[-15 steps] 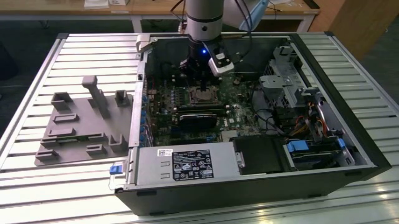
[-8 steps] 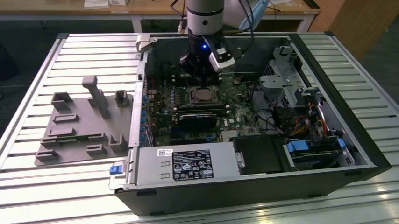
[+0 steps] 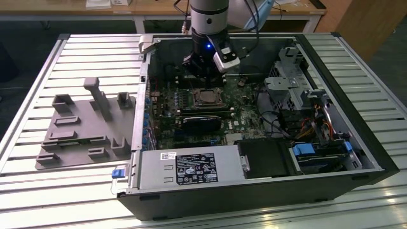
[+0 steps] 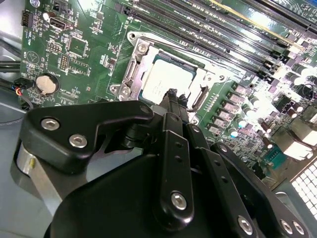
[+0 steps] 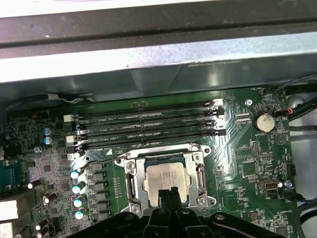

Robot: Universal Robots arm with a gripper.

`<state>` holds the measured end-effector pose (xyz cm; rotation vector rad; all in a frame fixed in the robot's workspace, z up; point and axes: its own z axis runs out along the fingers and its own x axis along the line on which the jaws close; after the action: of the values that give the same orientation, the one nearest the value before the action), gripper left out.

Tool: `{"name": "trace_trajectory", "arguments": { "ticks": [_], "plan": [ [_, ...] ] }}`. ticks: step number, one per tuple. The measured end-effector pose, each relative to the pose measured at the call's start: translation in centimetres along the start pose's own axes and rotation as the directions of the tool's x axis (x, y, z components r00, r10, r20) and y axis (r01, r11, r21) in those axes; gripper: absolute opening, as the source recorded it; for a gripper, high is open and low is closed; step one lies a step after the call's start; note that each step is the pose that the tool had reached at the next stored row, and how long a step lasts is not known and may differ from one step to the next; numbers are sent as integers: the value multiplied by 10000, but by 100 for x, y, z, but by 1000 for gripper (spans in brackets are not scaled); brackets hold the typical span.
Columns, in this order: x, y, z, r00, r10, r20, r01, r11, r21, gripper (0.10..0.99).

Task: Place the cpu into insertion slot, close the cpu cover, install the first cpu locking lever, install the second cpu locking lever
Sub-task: 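Install the first cpu locking lever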

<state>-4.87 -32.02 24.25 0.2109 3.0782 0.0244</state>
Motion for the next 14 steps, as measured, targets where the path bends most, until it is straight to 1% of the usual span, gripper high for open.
{"name": "trace_trajectory", "arguments": {
  "ticks": [5,8,14],
  "plan": [
    [0,0,-2,10000,0,0,0,10000,0,106],
    [-1,0,-17,10000,0,-1,0,10000,4,106],
    [-6,2,-115,10000,1,0,-1,10000,0,106]
  ]
}}
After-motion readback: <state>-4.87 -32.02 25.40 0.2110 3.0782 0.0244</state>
